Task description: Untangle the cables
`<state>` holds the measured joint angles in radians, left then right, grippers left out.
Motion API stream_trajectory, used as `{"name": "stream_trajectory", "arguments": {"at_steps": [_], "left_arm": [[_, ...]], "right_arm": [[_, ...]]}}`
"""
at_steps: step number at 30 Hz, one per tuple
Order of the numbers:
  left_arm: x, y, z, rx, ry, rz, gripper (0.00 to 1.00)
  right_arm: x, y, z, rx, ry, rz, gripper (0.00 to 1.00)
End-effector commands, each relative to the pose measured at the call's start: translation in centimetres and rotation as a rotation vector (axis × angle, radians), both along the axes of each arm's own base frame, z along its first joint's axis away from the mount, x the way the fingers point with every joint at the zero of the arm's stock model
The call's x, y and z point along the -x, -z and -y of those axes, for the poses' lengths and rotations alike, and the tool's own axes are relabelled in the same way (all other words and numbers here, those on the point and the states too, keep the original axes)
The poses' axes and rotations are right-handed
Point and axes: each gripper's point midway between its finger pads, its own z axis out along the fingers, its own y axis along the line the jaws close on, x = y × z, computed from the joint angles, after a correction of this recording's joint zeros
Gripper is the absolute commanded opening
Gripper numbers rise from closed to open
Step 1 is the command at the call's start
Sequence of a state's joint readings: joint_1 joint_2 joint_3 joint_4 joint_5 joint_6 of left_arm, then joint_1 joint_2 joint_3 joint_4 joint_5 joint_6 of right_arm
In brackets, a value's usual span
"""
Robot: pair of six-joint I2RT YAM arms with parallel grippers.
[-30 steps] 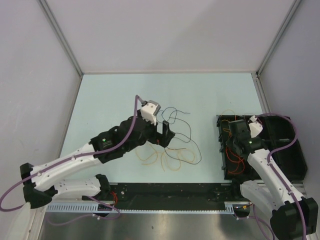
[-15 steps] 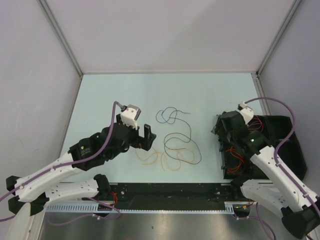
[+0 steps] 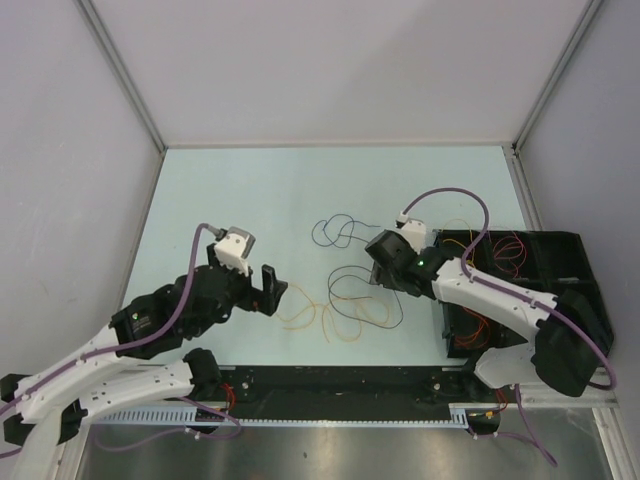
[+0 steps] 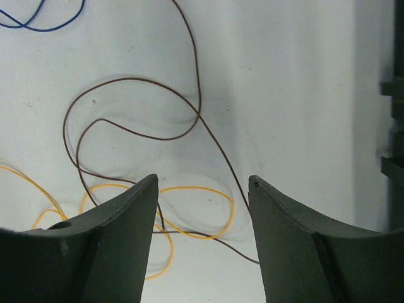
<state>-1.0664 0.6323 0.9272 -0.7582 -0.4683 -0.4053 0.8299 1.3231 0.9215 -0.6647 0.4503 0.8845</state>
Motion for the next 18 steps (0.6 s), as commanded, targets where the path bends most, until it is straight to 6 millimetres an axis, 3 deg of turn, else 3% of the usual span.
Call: {"name": "stream_trajectory", "arguments": {"at_steps": [1, 11, 18], "left_arm": [[-0.2, 2.0, -0.2, -0.058, 0.005, 0.001, 1.00], [-0.2, 3.1, 0.7, -0.080, 0.041, -0.013, 1.00], [-0.2, 3.4, 1.0, -0.094, 0.054, -0.025, 1.00]], "right_arm": [[-2.0, -0.5, -2.1, -0.065, -0.007, 0.051, 0.63], [-1.7, 3.1, -0.5, 0.033, 0.004, -0.059, 0.68], [0.1, 5.3, -0.6, 0.044, -0.027, -0.136, 0.59]]}}
